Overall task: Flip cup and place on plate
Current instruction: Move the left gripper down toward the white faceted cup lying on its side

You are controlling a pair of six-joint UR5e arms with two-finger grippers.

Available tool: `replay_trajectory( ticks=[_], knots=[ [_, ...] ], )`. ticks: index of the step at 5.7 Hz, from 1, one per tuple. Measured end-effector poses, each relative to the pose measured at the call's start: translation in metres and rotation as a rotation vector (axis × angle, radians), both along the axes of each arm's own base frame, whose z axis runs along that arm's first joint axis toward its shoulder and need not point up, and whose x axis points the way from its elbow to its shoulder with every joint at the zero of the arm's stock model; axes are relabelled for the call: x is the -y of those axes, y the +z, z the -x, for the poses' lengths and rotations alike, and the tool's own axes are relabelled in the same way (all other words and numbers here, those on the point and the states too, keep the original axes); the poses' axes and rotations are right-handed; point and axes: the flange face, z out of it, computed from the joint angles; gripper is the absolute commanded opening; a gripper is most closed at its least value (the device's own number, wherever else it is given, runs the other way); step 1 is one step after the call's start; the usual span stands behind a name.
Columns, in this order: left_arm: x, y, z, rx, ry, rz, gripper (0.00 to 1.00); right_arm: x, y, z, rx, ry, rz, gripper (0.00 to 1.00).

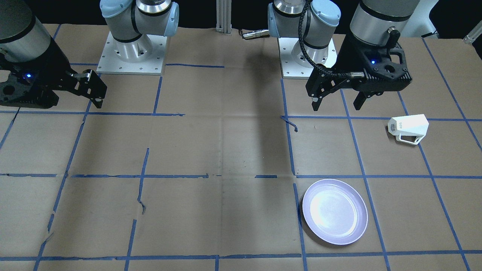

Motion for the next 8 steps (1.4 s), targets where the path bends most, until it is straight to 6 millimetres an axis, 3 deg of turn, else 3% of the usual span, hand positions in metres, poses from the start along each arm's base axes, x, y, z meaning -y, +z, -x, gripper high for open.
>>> replay_trajectory(
  ticks=[3,4,6,8],
  knots=[
    [-0.005,-0.005,-0.006,0.015,0.0,-0.012,1.0,0.0,0.0,0.0,0.0,0.0,0.0,1.0],
    [-0.004,-0.011,-0.021,0.016,0.003,-0.024,1.0,0.0,0.0,0.0,0.0,0.0,0.0,1.0],
    [-0.005,-0.016,-0.088,0.018,0.006,-0.038,1.0,0.0,0.0,0.0,0.0,0.0,0.0,1.0],
    [-0.014,-0.013,-0.182,0.017,0.018,-0.05,0.99,0.0,0.0,0.0,0.0,0.0,0.0,1.0]
  ],
)
